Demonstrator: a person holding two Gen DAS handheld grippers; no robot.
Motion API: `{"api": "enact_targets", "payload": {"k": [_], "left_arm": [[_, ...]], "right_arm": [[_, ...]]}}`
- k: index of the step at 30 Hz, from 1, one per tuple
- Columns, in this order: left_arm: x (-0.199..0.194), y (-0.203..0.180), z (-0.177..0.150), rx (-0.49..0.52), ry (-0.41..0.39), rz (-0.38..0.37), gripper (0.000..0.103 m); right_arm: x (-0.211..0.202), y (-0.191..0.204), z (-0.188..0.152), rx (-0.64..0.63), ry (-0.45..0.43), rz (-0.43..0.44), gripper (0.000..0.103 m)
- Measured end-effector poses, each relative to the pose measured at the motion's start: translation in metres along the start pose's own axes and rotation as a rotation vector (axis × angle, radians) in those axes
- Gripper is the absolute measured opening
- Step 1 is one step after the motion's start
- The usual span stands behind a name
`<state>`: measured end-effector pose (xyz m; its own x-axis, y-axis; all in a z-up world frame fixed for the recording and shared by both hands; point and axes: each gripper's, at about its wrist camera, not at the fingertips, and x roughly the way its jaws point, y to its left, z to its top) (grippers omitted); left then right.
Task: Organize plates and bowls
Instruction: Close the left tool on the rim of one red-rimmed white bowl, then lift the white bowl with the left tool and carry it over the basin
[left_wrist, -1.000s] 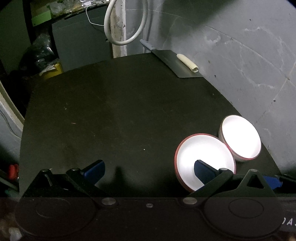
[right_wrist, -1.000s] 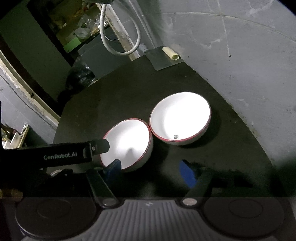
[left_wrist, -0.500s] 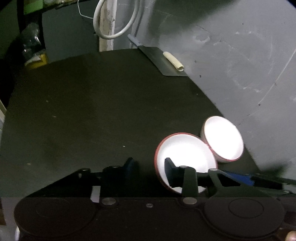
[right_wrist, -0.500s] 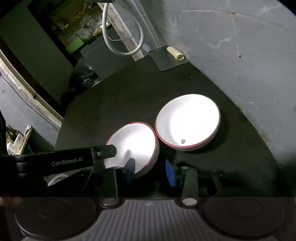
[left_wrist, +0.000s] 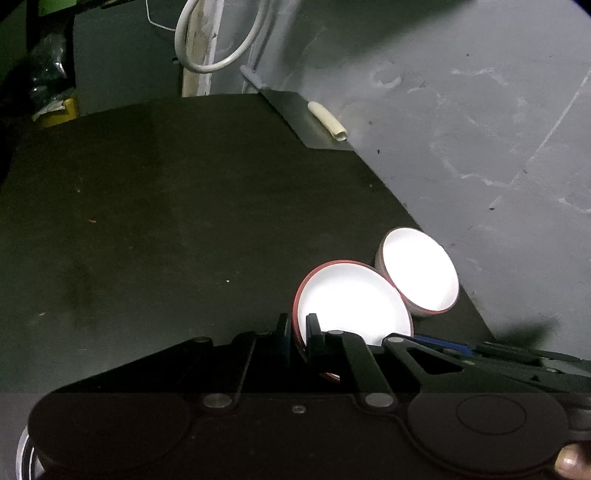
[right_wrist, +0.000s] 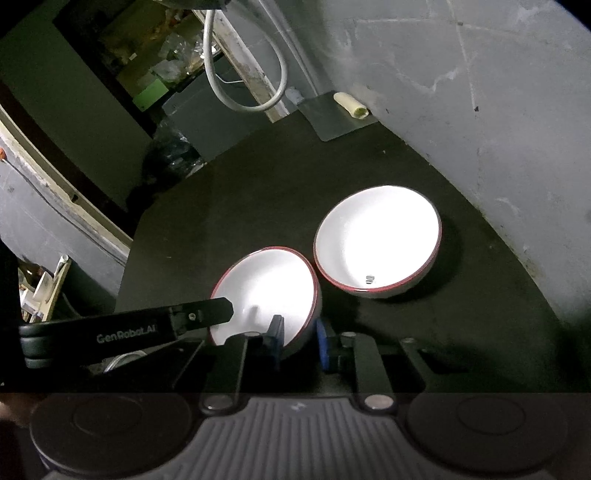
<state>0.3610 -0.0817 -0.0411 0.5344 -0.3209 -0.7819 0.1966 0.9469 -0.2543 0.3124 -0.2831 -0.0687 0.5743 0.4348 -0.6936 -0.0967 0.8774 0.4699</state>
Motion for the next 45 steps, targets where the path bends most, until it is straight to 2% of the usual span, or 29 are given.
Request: {"api": "enact_targets", "payload": {"k": [9, 17, 29, 45], "left_arm": [[-0.042, -0.003, -0.005, 0.018, -0.077, -0.003, 0.007], [-0.092, 0.000, -0.022, 0.033, -0.143, -0.001, 0.007], [-0.164, 0.022, -0.080, -0.003, -0.187, 0.041, 0.007], [-0.221, 0.036, -0.162, -0.017, -0.165, 0.072, 0.008]], "right_arm": [[-0.031, 0.018, -0.006, -0.047, -0.080, 0.031, 0.020], [-0.065, 0.048, -0.023, -0.091, -0.121, 0.054, 0.020], [-0.101, 0.101, -0.072, -0.160, -0.132, 0.112, 0.020], [-0.135, 0.139, -0.151, -0.230, -0.062, 0.144, 0.020]]}}
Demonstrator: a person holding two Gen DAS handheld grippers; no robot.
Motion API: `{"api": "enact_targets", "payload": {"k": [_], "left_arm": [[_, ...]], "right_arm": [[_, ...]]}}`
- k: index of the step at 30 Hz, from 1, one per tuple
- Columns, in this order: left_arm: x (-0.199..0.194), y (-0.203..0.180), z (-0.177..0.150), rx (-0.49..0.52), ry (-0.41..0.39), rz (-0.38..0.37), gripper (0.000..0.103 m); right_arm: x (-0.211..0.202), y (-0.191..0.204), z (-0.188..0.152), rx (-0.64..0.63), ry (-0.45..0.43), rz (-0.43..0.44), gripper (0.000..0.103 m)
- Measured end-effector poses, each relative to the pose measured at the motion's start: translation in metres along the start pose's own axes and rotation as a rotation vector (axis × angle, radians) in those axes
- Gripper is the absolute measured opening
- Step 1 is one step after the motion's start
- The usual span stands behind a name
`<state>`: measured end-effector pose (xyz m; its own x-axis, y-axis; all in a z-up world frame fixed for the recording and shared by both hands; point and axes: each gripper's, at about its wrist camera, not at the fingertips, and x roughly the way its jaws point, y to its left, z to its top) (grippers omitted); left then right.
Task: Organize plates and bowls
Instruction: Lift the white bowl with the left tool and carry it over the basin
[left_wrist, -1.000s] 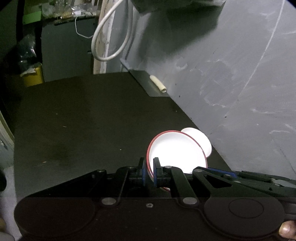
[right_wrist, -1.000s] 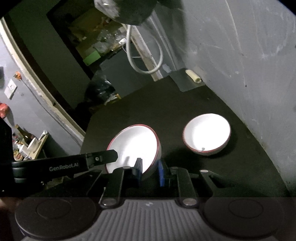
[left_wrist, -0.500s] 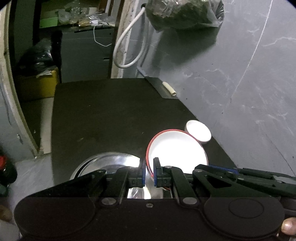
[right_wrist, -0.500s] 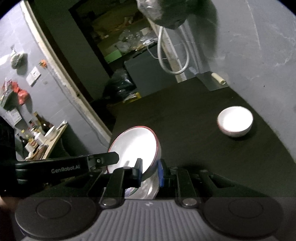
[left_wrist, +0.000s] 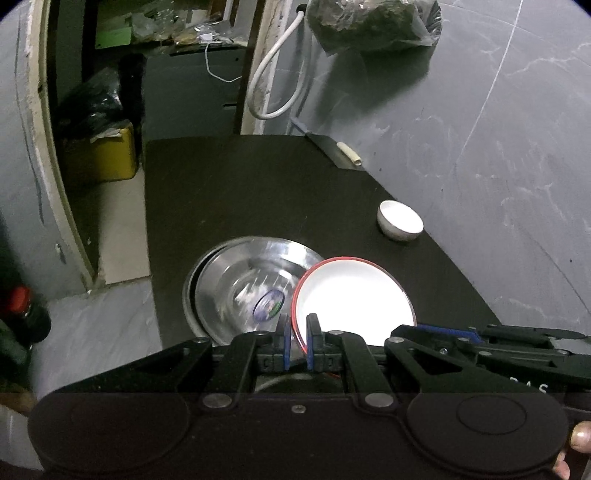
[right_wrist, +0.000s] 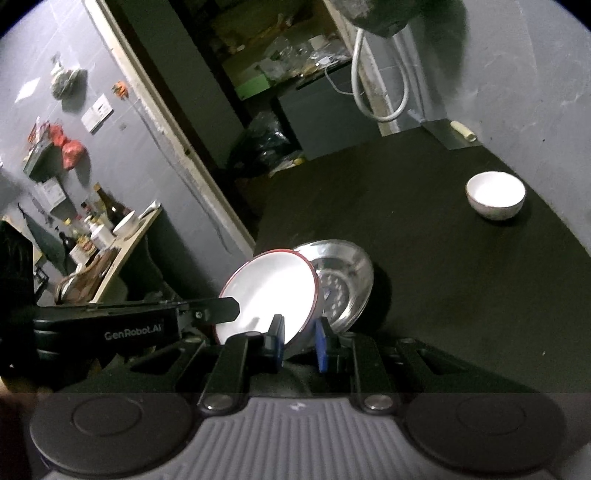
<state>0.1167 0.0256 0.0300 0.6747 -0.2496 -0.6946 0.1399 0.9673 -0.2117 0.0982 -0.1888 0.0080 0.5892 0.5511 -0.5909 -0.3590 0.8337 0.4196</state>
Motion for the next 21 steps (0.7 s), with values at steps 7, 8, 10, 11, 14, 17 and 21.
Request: {"api": "enact_targets", "payload": {"k": [7, 8, 10, 11, 14, 17, 21], "left_arm": [[-0.015, 0.010, -0.024, -0.032, 0.021, 0.007, 0.008], [-0.016, 0.012, -0.026, -0.039, 0.024, 0.006, 0.008], [-0.017, 0.016, -0.033, -0.058, 0.035, 0.005, 0.008], [-0.018, 0.017, -0.036, -0.065, 0.040, 0.005, 0.008], [-0.018, 0.019, -0.042, -0.076, 0.054, 0.009, 0.008], [-0.018, 0.021, -0.048, -0.085, 0.065, 0.014, 0.008], [-0.019, 0.024, -0.054, -0.098, 0.080, 0.017, 0.008]], "right_arm": [[-0.003, 0.014, -0.018, -0.023, 0.046, 0.015, 0.020], [-0.003, 0.015, -0.021, -0.024, 0.055, 0.019, 0.020], [-0.002, 0.016, -0.026, -0.022, 0.075, 0.027, 0.020], [-0.001, 0.016, -0.028, -0.020, 0.085, 0.029, 0.020], [0.001, 0.020, -0.034, -0.023, 0.111, 0.031, 0.020], [0.002, 0.022, -0.038, -0.028, 0.130, 0.033, 0.020], [0.005, 0.022, -0.042, -0.025, 0.159, 0.035, 0.020]]}}
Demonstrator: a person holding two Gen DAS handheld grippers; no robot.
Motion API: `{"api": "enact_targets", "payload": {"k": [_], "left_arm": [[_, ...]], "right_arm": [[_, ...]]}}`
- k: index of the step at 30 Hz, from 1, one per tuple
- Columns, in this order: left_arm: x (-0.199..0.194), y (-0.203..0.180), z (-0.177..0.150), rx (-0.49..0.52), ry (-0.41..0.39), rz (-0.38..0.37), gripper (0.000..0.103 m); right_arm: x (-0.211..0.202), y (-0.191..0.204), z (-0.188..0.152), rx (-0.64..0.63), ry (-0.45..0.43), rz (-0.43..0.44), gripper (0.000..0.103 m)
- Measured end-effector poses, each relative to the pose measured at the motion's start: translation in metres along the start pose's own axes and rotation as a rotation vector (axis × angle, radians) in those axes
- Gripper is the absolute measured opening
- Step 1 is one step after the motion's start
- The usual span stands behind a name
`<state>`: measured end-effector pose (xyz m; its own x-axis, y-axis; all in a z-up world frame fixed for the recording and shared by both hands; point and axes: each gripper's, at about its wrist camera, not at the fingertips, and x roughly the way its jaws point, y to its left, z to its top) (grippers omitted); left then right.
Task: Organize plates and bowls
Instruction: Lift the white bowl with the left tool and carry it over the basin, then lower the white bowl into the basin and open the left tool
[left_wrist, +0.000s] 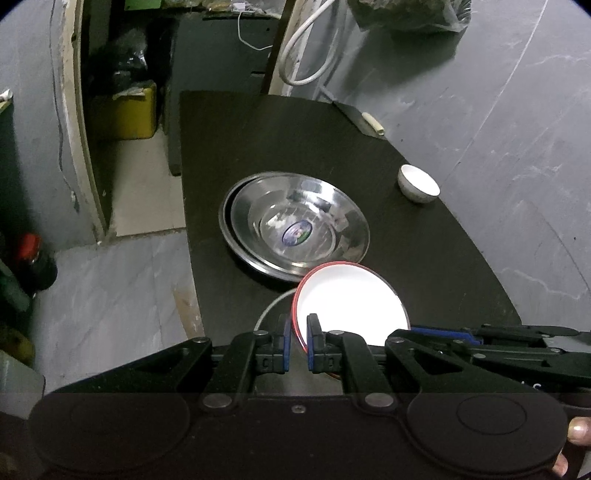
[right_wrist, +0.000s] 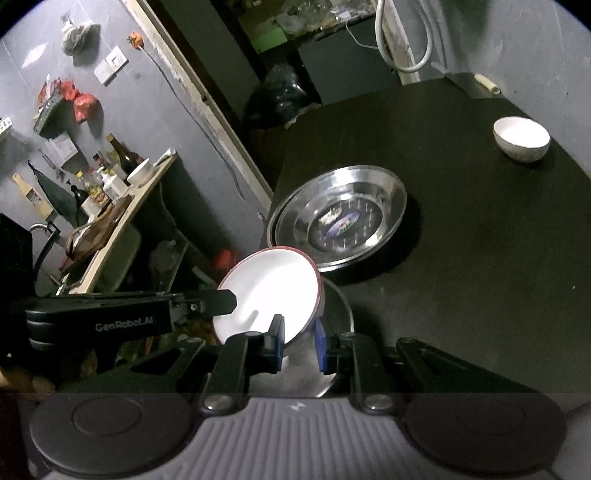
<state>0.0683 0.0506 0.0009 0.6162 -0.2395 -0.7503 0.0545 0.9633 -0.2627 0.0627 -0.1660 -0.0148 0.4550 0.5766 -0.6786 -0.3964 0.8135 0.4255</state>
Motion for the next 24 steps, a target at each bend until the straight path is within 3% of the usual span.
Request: {"api": "enact_targets", "payload": {"k": [24], "left_arm": [[0.020, 0.002, -0.009, -0.020, 0.117, 0.045, 0.010]], "right_arm": [[0.020, 0.000, -0.002, -0.012, 0.105, -0.023, 0.020]]}}
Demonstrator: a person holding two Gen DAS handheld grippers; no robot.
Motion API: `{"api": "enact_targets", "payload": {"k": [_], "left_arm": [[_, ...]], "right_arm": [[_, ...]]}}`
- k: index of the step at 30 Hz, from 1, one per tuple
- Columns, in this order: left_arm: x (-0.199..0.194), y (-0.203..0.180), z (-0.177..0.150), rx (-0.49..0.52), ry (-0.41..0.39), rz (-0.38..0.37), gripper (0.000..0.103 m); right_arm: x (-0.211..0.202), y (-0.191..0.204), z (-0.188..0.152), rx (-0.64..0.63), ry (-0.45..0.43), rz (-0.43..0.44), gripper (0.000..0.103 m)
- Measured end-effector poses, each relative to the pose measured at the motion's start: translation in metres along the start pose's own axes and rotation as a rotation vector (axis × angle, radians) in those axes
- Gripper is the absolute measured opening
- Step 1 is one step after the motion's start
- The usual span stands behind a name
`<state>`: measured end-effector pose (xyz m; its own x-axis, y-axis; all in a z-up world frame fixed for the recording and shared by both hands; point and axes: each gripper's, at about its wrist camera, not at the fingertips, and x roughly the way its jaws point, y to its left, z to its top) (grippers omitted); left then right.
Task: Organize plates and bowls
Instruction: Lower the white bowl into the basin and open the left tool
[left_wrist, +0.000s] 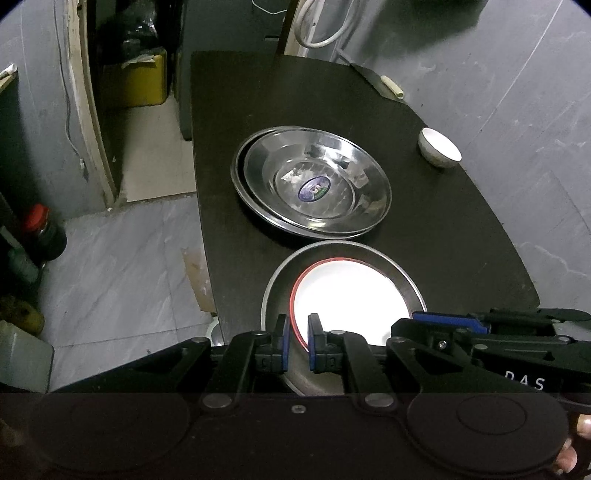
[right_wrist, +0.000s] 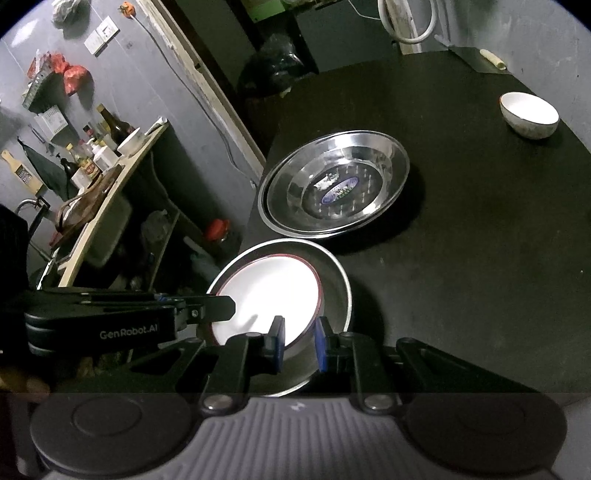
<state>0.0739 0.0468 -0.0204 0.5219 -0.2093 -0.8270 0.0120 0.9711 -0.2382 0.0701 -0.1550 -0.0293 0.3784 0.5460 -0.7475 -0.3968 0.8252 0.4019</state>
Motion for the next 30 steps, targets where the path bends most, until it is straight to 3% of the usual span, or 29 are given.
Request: {"api": "enact_targets", "payload": {"k": [19, 30], "left_arm": [[0.009, -0.004, 0.001, 0.002, 0.018, 0.020, 0.013], [-0.004, -0.009, 0.006, 0.020, -0.026, 0.039, 0.017]], "right_arm": [[0.003, -0.004, 0.002, -0.003, 0.012, 0.016, 0.022], [-0.006, -0.004, 0.004, -0.016, -0.023, 0.006, 0.025]]}}
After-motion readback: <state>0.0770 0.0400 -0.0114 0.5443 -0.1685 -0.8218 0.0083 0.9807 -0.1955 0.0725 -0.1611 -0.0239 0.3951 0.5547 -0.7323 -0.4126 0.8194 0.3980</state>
